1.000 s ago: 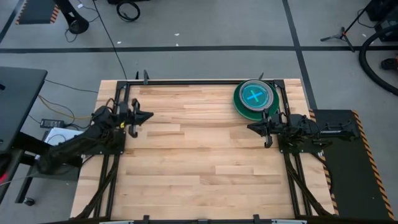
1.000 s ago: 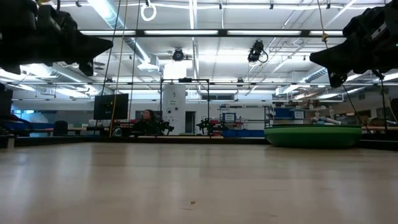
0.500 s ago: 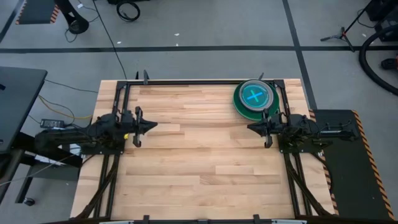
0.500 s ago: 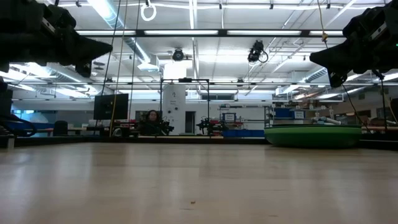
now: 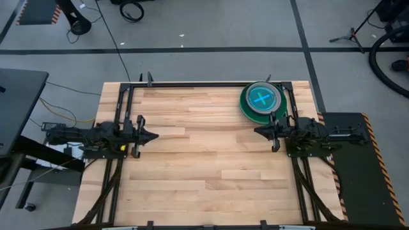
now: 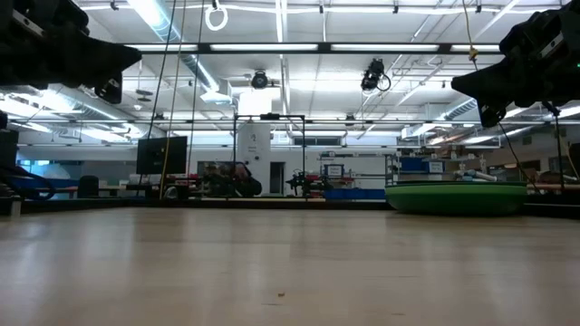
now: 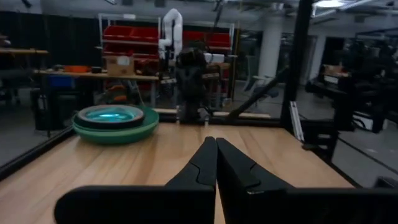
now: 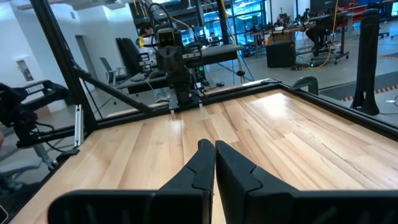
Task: Stack plastic plates
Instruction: Return to Home Position
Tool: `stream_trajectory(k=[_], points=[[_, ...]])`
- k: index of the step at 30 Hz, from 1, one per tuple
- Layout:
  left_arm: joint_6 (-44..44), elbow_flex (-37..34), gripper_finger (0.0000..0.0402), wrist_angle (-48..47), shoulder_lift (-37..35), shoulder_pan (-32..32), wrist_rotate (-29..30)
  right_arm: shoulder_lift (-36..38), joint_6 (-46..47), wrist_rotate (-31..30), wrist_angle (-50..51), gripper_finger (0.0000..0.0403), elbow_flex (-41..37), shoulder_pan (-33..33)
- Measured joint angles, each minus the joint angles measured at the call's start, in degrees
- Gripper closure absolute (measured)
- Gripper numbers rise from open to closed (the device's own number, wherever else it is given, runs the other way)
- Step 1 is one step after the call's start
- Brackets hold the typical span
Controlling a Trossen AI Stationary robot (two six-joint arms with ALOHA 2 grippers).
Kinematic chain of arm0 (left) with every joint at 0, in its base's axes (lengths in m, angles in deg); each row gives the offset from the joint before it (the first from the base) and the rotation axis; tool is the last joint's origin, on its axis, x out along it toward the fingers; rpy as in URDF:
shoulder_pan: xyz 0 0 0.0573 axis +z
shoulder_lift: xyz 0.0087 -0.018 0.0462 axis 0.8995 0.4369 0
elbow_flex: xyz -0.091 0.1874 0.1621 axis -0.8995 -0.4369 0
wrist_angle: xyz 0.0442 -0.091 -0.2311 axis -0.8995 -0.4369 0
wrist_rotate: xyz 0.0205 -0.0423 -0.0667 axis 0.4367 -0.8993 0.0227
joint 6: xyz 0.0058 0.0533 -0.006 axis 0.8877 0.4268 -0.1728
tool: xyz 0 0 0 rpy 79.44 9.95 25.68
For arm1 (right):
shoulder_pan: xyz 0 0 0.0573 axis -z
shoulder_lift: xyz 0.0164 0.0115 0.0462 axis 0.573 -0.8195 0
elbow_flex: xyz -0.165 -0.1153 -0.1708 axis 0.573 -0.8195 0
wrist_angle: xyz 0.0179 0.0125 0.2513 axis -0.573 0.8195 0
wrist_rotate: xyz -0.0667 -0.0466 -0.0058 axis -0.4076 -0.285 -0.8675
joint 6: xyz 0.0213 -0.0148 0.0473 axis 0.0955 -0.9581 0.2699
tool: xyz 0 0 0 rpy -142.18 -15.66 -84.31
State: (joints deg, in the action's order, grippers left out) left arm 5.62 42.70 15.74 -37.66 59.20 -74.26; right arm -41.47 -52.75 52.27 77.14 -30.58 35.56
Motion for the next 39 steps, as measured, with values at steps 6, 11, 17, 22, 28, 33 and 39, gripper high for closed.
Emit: stream_trajectory(k=[6, 11, 17, 22, 28, 33, 39], points=[[-1.4, 0.0, 0.0370, -1.8, 1.4, -1.1, 0.0, 0.0, 0.0, 0.0, -0.1, 0.0378, 0.0, 0.0], [-1.6, 0.0, 0.0366, -1.6, 1.4, -1.1, 0.0, 0.0, 0.0, 0.0, -0.2, 0.0378, 0.0, 0.0], [-1.7, 0.0, 0.0364, -1.7, 1.4, -1.1, 0.0, 0.0, 0.0, 0.0, -0.3, 0.0378, 0.0, 0.0], [-1.7, 0.0, 0.0364, -1.7, 1.4, -1.1, 0.0, 0.0, 0.0, 0.0, -0.3, 0.0378, 0.0, 0.0], [-1.7, 0.0, 0.0363, -1.7, 1.4, -1.1, 0.0, 0.0, 0.0, 0.0, -0.3, 0.0378, 0.0, 0.0], [-1.7, 0.0, 0.0363, -1.7, 1.4, -1.1, 0.0, 0.0, 0.0, 0.0, -0.3, 0.0378, 0.0, 0.0], [-1.6, 0.0, 0.0363, -1.7, 1.4, -1.1, 0.0, 0.0, 0.0, 0.0, -0.3, 0.0378, 0.0, 0.0]])
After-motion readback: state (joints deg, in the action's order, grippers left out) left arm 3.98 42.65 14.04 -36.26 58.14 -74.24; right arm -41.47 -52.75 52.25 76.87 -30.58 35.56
